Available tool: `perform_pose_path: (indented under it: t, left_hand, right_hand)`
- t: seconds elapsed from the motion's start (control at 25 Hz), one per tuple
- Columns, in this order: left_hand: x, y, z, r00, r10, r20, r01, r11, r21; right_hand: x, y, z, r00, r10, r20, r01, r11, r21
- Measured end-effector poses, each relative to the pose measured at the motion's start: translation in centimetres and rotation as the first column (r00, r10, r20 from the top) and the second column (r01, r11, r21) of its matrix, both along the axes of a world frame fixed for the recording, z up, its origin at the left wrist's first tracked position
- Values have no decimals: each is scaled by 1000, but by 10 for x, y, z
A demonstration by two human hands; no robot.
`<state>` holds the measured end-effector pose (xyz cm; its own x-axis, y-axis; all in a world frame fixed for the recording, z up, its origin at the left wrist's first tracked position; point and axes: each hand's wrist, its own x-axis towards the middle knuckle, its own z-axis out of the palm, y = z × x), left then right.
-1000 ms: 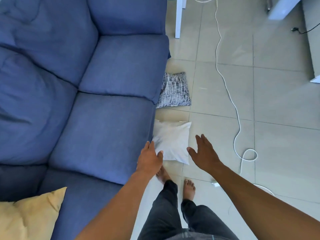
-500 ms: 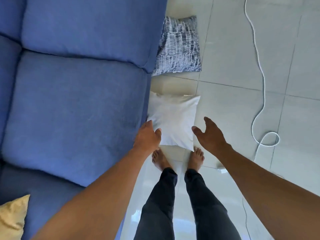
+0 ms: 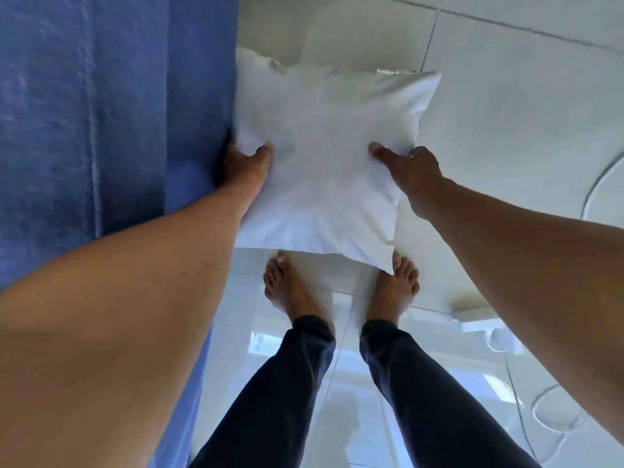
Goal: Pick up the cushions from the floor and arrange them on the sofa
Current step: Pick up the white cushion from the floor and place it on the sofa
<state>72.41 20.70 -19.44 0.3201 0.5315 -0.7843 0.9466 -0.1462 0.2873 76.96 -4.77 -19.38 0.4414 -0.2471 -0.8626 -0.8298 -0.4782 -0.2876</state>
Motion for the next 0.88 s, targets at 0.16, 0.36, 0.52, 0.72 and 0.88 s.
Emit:
perform_pose_path:
  t: [0.16,0.36,0.52,0.72,0.88]
  left_hand:
    - [-4,-13,-7,989,144,-18,-145,975,-171]
    - [-11,-41,87,992,115,53,-96,956,-278]
    - [7,-56,222,978,89,187,-20,939,-343]
    - [24,-52,373,912,169,374,-22,930,-366]
    - [31,-32,515,819,298,491,-105,918,-382]
  right_hand:
    - [-8,0,-2,961,-268,-73,277,943,185]
    - [-11,-28,105,957,-276,87,266,958,110]
    - [4,-61,242,917,-349,191,321,933,164]
    - [19,-59,376,879,-397,264,323,903,285]
    - [44,-37,504,880,-318,353,180,911,372]
